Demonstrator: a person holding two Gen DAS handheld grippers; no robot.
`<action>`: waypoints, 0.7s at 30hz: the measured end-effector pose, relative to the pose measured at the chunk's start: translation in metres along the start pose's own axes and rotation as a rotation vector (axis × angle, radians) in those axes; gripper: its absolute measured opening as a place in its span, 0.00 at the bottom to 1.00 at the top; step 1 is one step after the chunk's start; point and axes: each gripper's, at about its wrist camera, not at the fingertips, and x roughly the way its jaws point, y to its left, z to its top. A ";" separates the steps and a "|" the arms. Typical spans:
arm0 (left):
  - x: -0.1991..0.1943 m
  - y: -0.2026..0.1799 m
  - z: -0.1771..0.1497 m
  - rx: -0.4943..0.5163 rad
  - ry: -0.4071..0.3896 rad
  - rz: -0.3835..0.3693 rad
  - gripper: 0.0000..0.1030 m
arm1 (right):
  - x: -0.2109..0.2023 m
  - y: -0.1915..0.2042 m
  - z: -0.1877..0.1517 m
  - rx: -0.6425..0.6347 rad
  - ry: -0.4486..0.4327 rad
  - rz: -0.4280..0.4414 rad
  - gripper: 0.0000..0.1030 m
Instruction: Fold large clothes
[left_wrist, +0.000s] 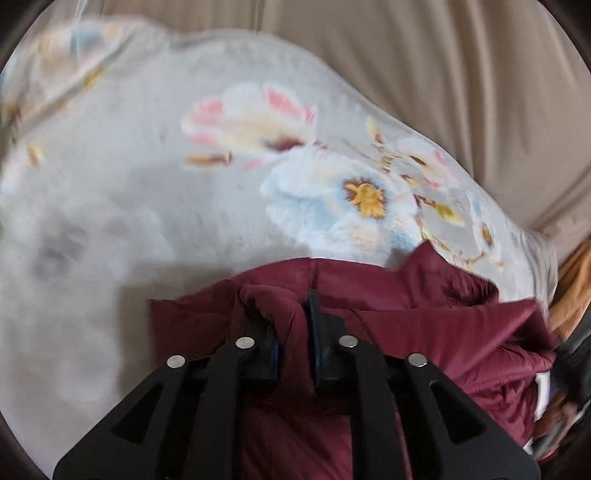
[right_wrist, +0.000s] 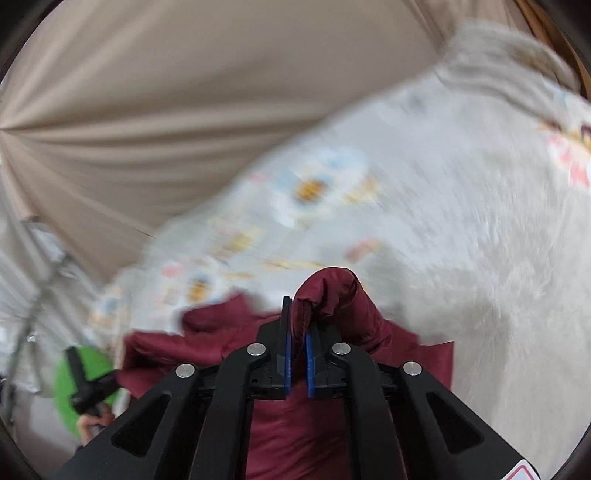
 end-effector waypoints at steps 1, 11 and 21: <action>0.005 0.004 0.000 -0.025 -0.002 -0.019 0.16 | 0.008 -0.010 -0.001 0.036 0.004 0.015 0.08; -0.084 0.002 0.017 -0.073 -0.188 -0.193 0.39 | -0.082 -0.007 -0.006 0.049 -0.274 0.113 0.38; -0.133 -0.107 -0.011 0.259 -0.342 -0.074 0.83 | -0.040 0.143 -0.103 -0.438 -0.047 0.050 0.37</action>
